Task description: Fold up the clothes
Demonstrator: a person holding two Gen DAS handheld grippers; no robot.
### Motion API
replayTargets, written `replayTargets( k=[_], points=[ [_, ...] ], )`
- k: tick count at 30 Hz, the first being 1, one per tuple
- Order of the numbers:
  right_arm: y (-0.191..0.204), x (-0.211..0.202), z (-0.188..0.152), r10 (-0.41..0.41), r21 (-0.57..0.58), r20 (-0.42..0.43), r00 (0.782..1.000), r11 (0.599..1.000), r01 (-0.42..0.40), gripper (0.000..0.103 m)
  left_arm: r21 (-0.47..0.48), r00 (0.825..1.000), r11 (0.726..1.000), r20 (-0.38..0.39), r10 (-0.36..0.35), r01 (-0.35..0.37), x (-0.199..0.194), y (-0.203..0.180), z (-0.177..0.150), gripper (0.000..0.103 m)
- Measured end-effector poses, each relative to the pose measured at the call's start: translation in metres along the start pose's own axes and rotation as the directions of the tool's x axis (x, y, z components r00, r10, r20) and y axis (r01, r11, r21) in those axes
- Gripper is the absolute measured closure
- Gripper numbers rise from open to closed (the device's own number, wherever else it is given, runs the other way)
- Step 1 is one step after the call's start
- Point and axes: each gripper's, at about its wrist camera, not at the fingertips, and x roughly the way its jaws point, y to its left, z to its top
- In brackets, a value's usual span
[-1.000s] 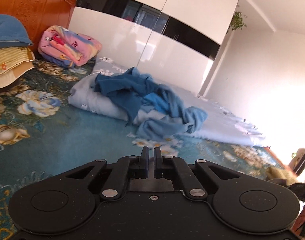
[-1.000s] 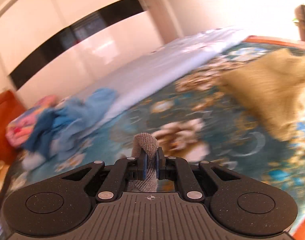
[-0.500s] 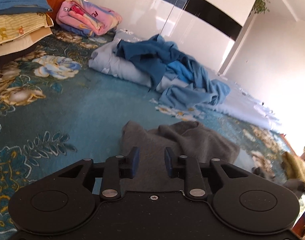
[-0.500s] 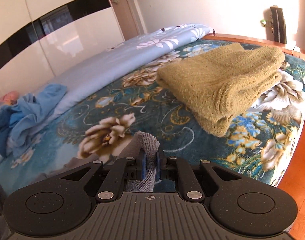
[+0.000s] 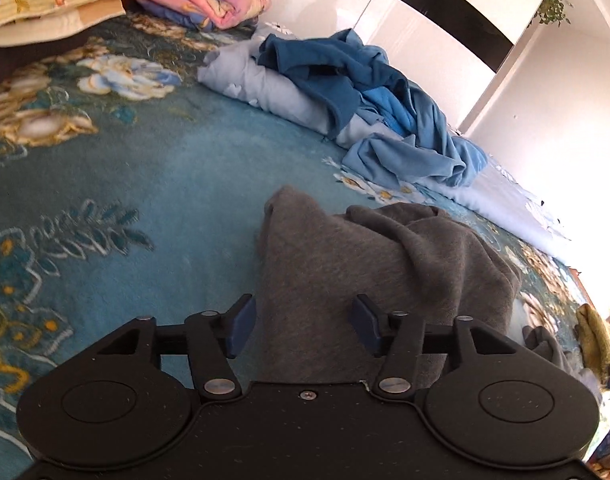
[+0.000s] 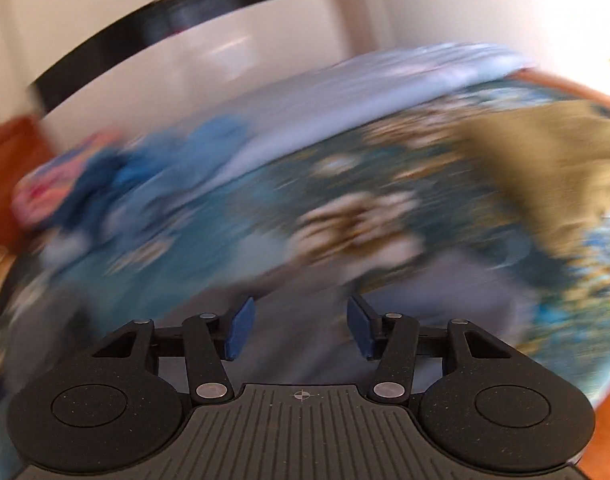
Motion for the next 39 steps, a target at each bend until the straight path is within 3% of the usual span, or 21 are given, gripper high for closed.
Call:
replayTargets(
  k=[3,9,11,13,14,15,16,19,21,25,30,35,37,38,39],
  points=[
    [0.045,0.025,-0.014,0.111,-0.049,-0.075,0.991,0.992,-0.115,0.039,0.024,1.0,1.0,0.002,0.003,-0.004,0.003,-0.002,-0.005,0.034],
    [0.076,0.049,-0.032,0.077,-0.094,-0.159,0.984,0.991,-0.093,0.038,-0.003,0.999,1.0,-0.024,-0.023,0.023,0.007,0.001,-0.011,0.037],
    [0.076,0.052,-0.036,0.067,-0.091,-0.184,0.981,0.992,-0.085,0.047,-0.009,0.999,0.999,-0.022,-0.038,0.038,0.007,0.001,-0.011,0.04],
    [0.07,0.051,-0.038,0.064,-0.072,-0.198,0.978,0.994,-0.08,0.077,-0.015,0.998,0.999,-0.019,-0.053,0.053,0.006,0.001,-0.012,0.052],
    [0.067,0.05,-0.039,0.066,-0.059,-0.206,0.976,0.995,-0.08,0.082,-0.015,0.998,0.998,-0.018,-0.058,0.058,0.005,0.0,-0.012,0.062],
    [0.064,0.049,-0.04,0.072,-0.043,-0.212,0.975,0.996,-0.082,0.095,-0.011,0.998,0.998,-0.015,-0.068,0.068,0.005,-0.001,-0.011,0.08],
    [0.06,0.048,-0.041,0.083,-0.026,-0.214,0.973,0.996,-0.091,0.096,-0.007,0.997,0.997,-0.013,-0.075,0.074,0.004,-0.002,-0.011,0.086],
    [0.053,0.041,-0.04,0.112,0.006,-0.179,0.977,0.994,-0.112,0.098,0.017,1.0,0.999,-0.001,-0.03,0.03,-0.001,-0.007,-0.008,0.081],
    [0.05,0.035,-0.036,0.112,0.006,-0.145,0.983,0.994,-0.112,0.098,0.036,1.0,0.999,0.023,-0.005,0.004,-0.008,-0.012,-0.002,0.067],
    [0.048,0.024,-0.027,0.072,-0.026,-0.084,0.994,0.997,-0.075,0.098,0.052,0.996,0.998,0.077,-0.049,0.045,-0.026,-0.025,0.016,0.052],
    [0.045,0.02,-0.024,0.069,-0.021,-0.069,0.995,0.997,-0.071,0.098,0.082,0.98,0.977,0.036,-0.198,0.195,-0.009,-0.069,0.038,0.037],
    [0.041,0.01,-0.024,0.077,-0.019,-0.06,0.995,0.997,-0.078,0.098,0.155,0.989,0.977,-0.058,-0.136,0.143,0.035,-0.111,0.041,0.036],
    [0.039,0.007,-0.024,0.079,-0.017,-0.057,0.995,0.997,-0.08,0.098,0.153,0.989,0.979,-0.074,-0.128,0.138,0.045,-0.118,0.039,0.04],
    [0.039,0.006,-0.024,0.08,-0.019,-0.056,0.995,0.997,-0.081,0.098,0.148,0.99,0.98,-0.076,-0.122,0.132,0.048,-0.12,0.039,0.052],
    [0.038,0.005,-0.025,0.081,-0.02,-0.056,0.995,0.996,-0.082,0.098,0.136,0.99,0.983,-0.082,-0.113,0.123,0.052,-0.12,0.038,0.079]
  ],
)
